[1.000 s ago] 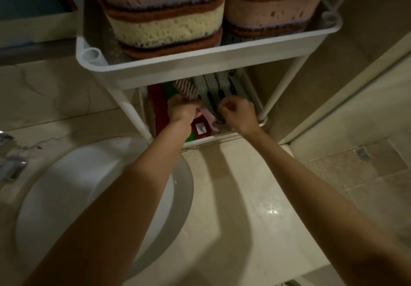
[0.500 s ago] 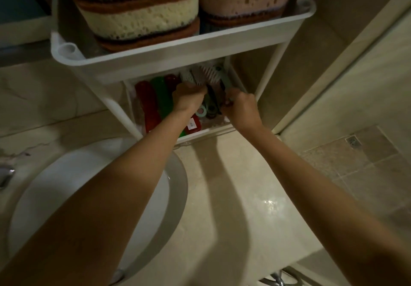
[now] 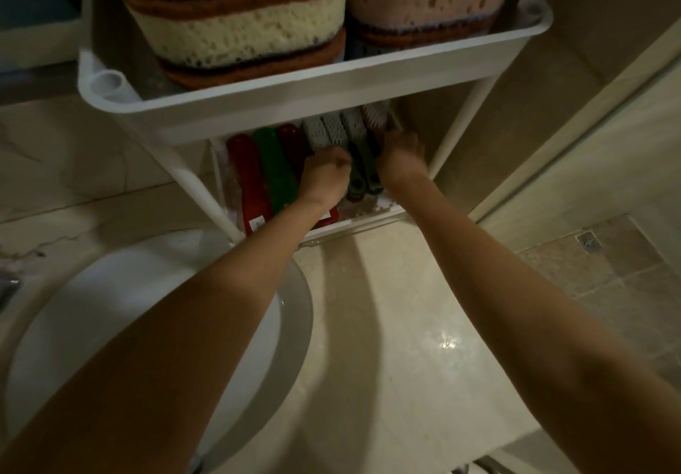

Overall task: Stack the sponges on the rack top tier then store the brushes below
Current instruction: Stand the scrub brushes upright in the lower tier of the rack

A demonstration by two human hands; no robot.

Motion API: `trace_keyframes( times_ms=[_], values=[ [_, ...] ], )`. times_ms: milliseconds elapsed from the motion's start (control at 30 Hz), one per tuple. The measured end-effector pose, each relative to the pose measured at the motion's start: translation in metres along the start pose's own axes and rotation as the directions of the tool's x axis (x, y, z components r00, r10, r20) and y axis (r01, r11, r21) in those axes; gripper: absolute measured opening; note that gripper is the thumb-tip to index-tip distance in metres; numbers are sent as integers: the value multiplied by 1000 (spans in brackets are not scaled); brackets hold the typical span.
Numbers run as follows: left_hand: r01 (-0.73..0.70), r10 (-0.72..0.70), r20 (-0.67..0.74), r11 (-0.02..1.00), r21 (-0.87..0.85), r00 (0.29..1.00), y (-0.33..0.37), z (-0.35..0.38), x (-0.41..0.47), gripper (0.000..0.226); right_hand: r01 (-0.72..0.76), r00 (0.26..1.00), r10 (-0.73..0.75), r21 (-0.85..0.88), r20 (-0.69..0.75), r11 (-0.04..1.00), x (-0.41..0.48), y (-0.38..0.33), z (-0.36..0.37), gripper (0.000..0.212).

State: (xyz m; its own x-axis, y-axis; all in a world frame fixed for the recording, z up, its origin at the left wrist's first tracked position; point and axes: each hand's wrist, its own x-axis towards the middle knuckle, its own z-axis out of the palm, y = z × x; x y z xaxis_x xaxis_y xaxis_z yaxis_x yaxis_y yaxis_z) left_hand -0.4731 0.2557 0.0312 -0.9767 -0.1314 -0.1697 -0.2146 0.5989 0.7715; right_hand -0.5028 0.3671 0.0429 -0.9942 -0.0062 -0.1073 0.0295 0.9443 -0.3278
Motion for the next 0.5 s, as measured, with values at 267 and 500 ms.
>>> trace_keyframes(
  times_ms=[267, 500],
  values=[
    [-53, 49, 46, 994, 101, 998, -8, 7, 5, 31, 33, 999, -34, -24, -32, 999, -10, 9, 5, 34],
    [-41, 36, 73, 996, 80, 997, -7, 10, 8, 31, 15, 1000, -15, -51, -8, 999, -14, 11, 0, 31]
  ],
)
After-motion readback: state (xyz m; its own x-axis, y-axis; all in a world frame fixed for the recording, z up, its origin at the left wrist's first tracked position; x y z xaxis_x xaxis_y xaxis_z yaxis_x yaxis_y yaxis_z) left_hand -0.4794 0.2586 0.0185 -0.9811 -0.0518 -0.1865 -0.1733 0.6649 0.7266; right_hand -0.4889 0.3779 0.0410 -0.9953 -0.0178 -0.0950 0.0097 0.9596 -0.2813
